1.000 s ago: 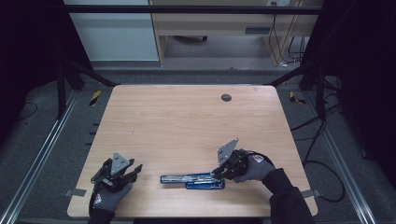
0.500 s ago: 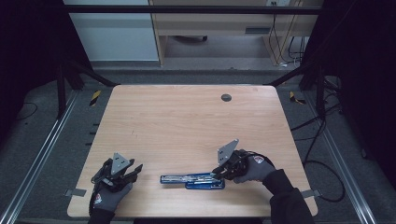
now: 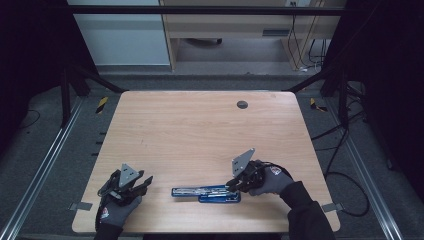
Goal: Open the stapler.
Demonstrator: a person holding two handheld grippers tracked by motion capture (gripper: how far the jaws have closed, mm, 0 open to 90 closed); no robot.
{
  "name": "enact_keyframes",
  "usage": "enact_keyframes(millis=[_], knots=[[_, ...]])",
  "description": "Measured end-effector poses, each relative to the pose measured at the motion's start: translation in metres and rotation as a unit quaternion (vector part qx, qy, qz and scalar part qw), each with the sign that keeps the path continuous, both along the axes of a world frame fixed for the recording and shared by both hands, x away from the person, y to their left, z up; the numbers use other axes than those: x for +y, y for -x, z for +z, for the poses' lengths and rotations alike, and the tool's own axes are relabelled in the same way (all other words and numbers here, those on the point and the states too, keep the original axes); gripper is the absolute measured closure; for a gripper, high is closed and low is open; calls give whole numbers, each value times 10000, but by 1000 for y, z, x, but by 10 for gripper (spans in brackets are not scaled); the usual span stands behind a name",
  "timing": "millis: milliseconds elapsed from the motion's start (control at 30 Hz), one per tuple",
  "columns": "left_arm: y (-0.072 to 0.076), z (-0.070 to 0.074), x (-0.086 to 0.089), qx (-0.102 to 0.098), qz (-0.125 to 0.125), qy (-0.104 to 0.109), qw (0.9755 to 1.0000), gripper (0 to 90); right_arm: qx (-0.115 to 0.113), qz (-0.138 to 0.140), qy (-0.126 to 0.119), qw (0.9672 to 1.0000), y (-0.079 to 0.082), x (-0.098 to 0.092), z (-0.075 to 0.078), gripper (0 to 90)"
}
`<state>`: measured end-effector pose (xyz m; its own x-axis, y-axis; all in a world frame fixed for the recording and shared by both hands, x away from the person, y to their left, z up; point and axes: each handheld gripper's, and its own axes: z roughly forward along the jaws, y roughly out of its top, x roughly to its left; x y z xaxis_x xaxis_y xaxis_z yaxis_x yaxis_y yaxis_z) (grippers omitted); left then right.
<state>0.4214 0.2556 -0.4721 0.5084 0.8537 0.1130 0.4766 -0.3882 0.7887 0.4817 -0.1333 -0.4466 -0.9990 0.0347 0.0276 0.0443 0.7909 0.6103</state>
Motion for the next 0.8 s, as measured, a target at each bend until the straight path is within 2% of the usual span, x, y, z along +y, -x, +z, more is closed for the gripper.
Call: enact_keyframes(millis=[133,267,467,800], knots=[[0,0,0,2,-12,-27,10000,596,-40,33,-107,9999,0,-1,5,787],[0,0,0,1,-6,-17,10000,596,5,116,-39,9999,0,2,1,787],[-1,-1,0,32,23,-40,10000,596,38,123,-141,9998,-3,-1,-3,787],[-1,-2,0,34,22,-58,10000,596,69,166,-164,9997,-2,-4,-4,787]])
